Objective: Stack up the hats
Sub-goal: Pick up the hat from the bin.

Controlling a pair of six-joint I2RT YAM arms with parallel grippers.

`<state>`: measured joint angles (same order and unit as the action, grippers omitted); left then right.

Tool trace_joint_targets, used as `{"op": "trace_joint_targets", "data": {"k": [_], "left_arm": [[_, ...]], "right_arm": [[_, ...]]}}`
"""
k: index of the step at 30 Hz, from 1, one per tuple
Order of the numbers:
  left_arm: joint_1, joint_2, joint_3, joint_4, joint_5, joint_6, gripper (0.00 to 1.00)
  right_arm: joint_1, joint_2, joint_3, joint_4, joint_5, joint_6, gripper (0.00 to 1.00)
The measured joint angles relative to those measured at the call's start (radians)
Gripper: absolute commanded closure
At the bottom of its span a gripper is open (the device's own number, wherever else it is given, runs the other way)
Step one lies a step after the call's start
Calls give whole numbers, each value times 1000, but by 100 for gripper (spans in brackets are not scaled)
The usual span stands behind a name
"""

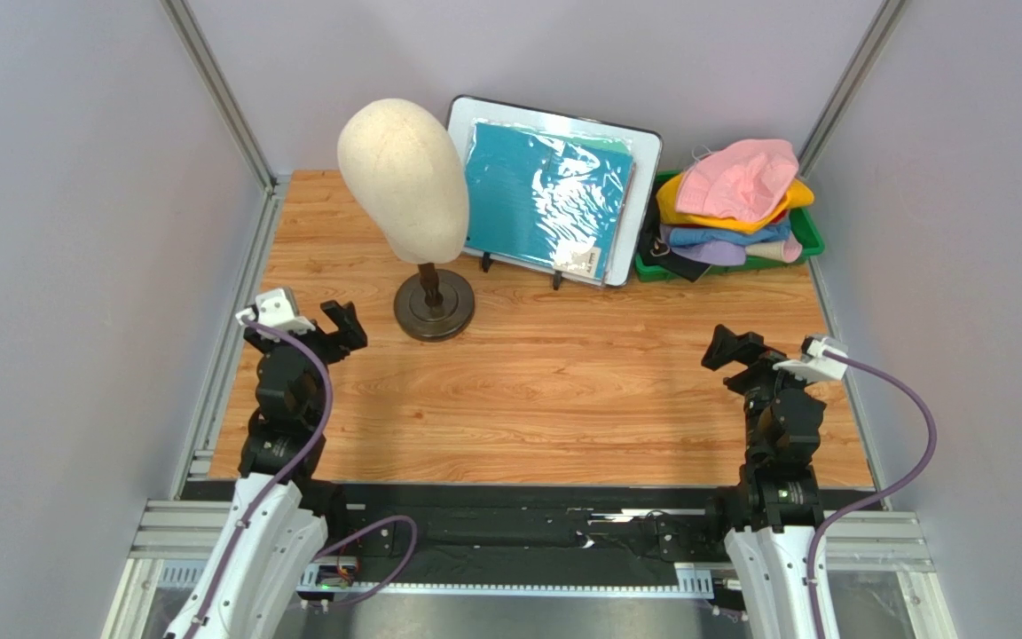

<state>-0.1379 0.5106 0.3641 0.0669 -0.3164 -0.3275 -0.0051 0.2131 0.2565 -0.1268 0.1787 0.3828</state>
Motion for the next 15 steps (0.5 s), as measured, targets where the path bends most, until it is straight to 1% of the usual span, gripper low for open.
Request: {"op": "trace_joint_targets", "data": {"k": [7, 8, 12, 15], "left_arm": [[0, -9, 0, -4, 16, 21, 1], [0, -9, 0, -4, 20, 25, 0], [0, -3, 0, -3, 42, 39, 1], [0, 9, 0, 0, 64, 46, 1]], "right_arm": [[0, 5, 2, 0, 4, -14, 1], [0, 12, 7, -1, 7, -16, 3], [0, 115, 93, -11, 26, -21, 5], [0, 250, 211, -10, 29, -21, 7]]}}
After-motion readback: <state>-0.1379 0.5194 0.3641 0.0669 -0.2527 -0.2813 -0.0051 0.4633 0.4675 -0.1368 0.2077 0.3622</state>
